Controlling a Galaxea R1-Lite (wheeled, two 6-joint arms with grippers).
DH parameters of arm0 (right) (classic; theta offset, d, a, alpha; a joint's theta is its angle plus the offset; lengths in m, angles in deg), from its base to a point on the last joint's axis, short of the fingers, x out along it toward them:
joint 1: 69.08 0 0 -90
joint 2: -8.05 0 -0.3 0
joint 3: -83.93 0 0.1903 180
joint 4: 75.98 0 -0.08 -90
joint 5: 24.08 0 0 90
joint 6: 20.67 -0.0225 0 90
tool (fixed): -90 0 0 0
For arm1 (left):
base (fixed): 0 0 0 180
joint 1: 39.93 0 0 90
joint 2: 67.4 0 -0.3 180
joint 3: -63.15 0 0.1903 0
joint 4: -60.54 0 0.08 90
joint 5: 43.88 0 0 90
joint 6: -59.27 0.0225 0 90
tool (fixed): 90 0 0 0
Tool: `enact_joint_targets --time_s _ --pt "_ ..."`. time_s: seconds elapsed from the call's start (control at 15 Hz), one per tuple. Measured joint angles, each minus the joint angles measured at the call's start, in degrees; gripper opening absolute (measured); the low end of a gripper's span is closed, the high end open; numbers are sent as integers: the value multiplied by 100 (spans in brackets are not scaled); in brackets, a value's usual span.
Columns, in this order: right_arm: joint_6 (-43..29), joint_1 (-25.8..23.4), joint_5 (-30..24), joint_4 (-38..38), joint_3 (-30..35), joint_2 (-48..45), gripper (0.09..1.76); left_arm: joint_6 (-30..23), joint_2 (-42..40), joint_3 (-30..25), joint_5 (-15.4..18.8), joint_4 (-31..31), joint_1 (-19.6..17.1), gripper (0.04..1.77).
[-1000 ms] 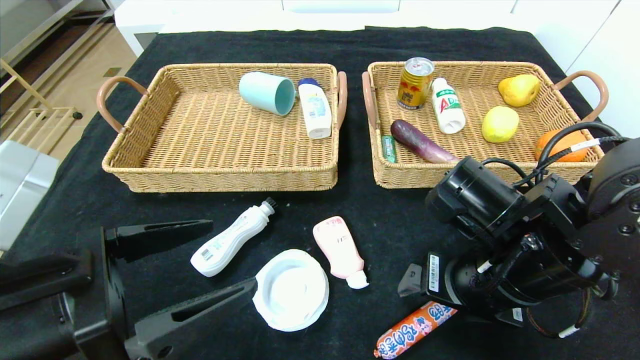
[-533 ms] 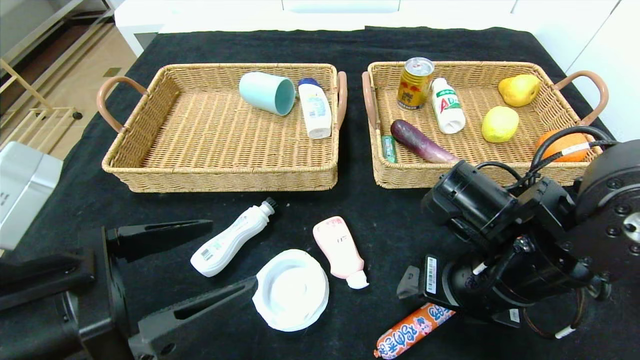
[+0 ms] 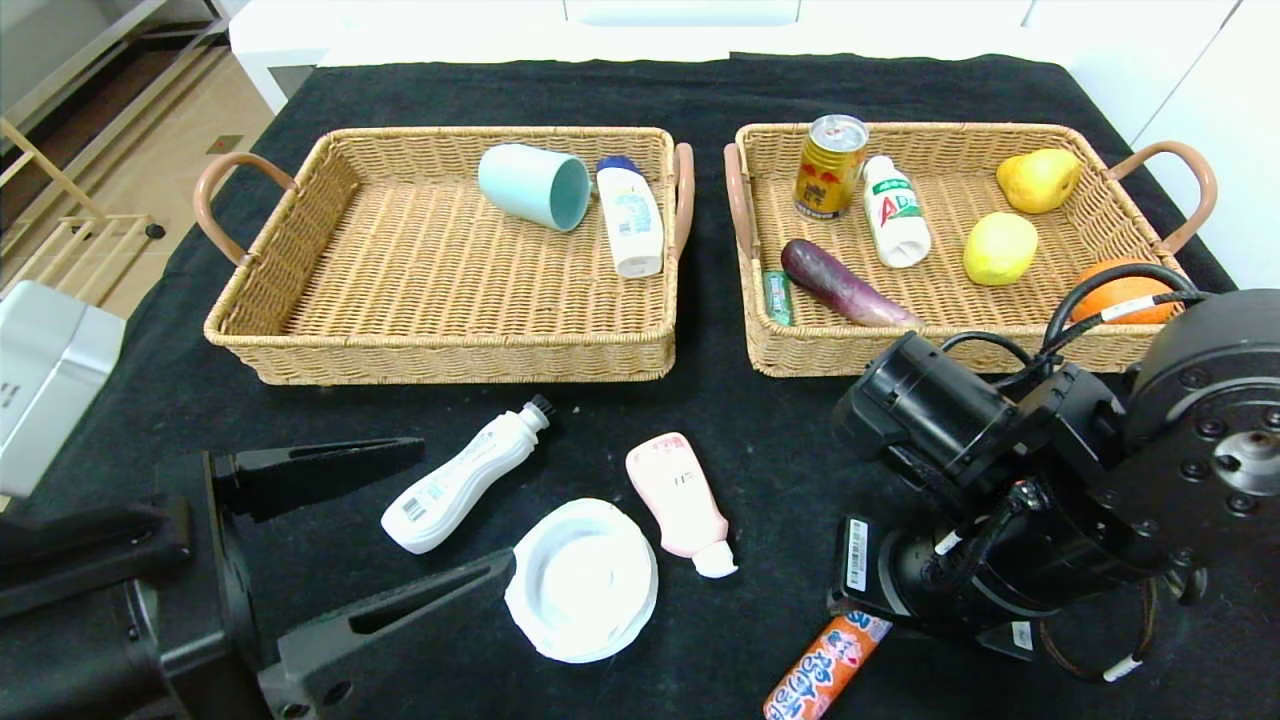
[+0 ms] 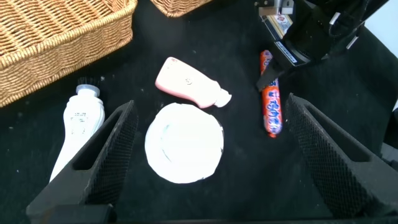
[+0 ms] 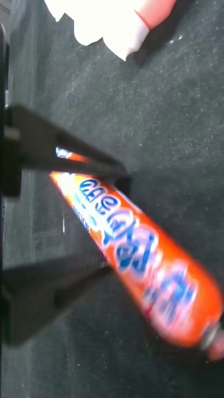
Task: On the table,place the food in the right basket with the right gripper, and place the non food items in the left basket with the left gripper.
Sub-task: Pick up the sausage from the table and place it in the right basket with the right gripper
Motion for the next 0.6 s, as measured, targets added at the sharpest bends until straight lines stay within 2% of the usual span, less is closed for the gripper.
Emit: enact_joint_targets --time_s 0.13,0.6 --pt "2 0 -2 4 0 22 50 1 0 0 -2 2 -2 172" --pt "5 17 0 6 0 33 50 11 20 -13 0 -16 -13 172"
